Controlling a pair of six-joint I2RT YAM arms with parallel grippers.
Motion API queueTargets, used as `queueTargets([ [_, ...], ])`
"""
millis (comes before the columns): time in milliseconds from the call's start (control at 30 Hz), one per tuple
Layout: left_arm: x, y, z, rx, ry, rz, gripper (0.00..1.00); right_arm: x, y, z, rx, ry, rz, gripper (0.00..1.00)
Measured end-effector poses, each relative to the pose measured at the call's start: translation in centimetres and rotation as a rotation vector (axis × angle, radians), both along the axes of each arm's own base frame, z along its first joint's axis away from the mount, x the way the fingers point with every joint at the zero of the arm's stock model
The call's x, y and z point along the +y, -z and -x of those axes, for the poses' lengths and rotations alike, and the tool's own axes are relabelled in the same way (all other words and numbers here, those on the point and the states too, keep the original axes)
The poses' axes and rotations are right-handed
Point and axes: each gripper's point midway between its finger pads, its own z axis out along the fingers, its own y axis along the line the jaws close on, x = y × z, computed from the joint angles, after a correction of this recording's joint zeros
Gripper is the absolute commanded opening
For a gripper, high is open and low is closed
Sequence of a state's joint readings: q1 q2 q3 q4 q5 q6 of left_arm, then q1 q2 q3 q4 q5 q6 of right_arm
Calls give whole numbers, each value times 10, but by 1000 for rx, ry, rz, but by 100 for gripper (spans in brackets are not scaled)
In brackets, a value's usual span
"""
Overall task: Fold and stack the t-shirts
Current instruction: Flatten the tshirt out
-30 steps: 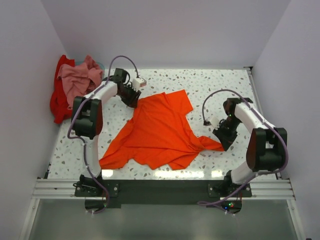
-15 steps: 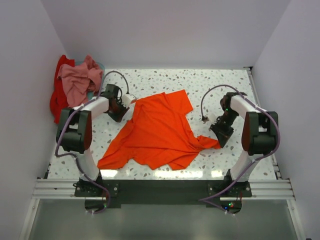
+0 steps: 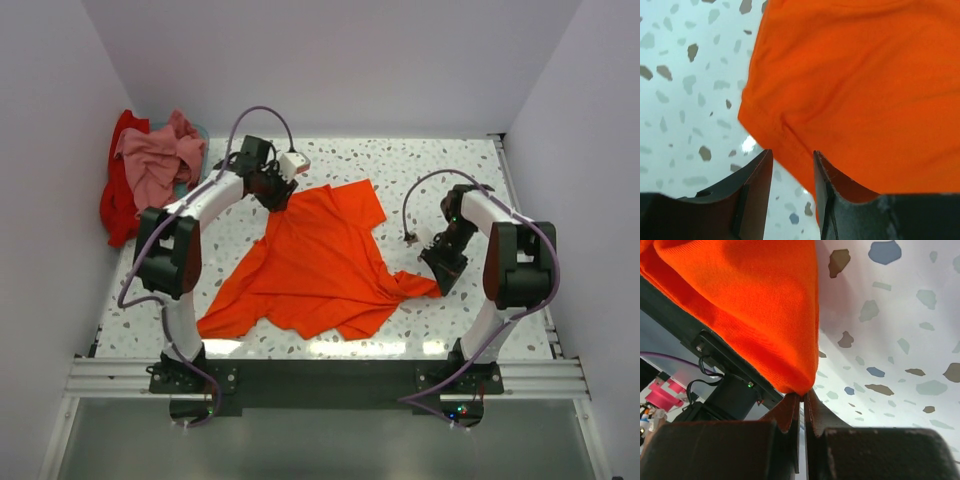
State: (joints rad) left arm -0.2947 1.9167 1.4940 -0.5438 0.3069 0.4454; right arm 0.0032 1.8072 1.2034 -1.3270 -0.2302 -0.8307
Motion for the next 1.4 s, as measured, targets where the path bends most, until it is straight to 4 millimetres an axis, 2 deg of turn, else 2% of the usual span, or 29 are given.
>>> queueTargets([
  [100, -14, 18, -8, 23, 10, 5, 43, -3, 0, 0, 2, 19, 2, 0],
  [200, -8, 51, -7, 85, -17, -35, 39, -5, 0, 0, 5, 38, 7, 0],
  [300, 4, 75, -3, 117, -51, -88, 37, -5, 0, 0, 11, 45, 11, 0],
  [433, 24, 75, 7, 97, -94, -138, 33, -5, 4, -5, 29, 49, 13, 0],
  [567, 67, 76, 50, 140, -148, -200, 30, -5, 6, -10, 31, 48, 13, 0],
  [667, 112, 78, 98, 230, -184, -251, 41, -5, 7, -10, 30, 47, 12, 0],
  [700, 123, 77, 113, 265, -189, -266, 48, -5, 7, -10, 30, 45, 11, 0],
  [733, 130, 74, 124, 299, -189, -267, 51, -4, 7, -10, 30, 44, 11, 0],
  [800, 127, 64, 132, 337, -169, -230, 56, -4, 7, -10, 30, 40, 11, 0],
  [867, 110, 43, 116, 323, -138, -163, 58, -1, 7, -10, 31, 31, 12, 0],
  [1000, 66, -18, 27, 124, -103, -9, 61, 5, 9, -13, 46, 3, 12, 0],
  [1100, 39, -37, -29, 19, -92, 62, 62, 7, 12, -21, 45, -3, 12, 0],
  [1167, 20, -29, -57, 1, -84, 97, 63, 7, 12, -27, 35, -1, 14, 0],
  [1233, 8, -9, -72, 16, -80, 110, 65, 7, 10, -31, 21, 2, 16, 0],
  [1333, -5, 29, -78, 64, -70, 103, 69, 7, 9, -35, 10, 8, 19, 0],
  [1400, -11, 46, -76, 91, -66, 97, 71, 7, 9, -35, 11, 11, 22, 0],
])
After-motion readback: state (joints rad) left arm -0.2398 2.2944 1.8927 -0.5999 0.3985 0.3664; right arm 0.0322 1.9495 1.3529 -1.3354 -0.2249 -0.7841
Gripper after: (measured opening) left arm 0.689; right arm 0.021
